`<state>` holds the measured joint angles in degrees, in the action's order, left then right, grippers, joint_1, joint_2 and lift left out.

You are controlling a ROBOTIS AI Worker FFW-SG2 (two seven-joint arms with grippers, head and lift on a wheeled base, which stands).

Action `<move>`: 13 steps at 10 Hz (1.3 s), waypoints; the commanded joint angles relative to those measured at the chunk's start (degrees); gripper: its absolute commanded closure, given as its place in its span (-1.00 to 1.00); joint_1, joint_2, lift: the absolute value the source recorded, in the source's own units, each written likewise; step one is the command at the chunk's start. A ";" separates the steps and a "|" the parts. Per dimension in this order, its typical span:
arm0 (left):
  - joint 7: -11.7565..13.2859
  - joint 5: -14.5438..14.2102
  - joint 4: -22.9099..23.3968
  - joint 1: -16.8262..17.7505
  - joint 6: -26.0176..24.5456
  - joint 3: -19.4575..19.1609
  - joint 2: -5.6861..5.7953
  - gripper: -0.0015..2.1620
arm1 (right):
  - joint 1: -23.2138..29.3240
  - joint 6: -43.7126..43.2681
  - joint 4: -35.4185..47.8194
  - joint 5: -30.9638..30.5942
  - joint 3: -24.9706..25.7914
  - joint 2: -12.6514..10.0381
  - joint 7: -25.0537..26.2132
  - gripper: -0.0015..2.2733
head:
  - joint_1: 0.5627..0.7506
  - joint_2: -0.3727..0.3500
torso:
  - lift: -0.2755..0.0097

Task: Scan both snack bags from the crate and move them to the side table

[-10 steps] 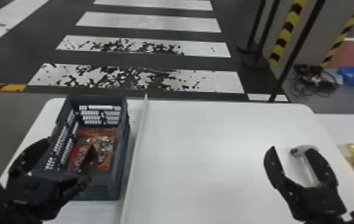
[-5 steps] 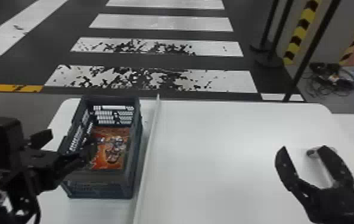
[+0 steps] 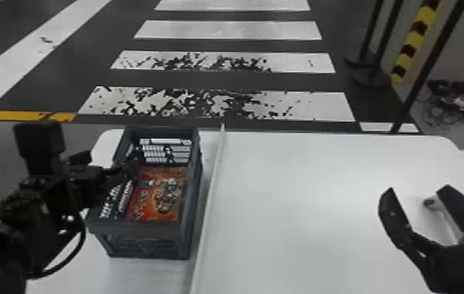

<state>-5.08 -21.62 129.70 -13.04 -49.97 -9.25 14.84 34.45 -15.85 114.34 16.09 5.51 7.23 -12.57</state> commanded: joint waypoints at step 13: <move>-2.65 8.00 -27.04 17.97 -3.96 11.89 -5.61 -0.69 | 0.18 -4.40 -2.89 4.56 2.75 3.05 -0.35 -0.90 | 0.41 -0.11 | 0.26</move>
<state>-7.75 -13.98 103.58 4.72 -54.08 2.63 9.49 34.65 -19.83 111.64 20.63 8.25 10.25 -12.93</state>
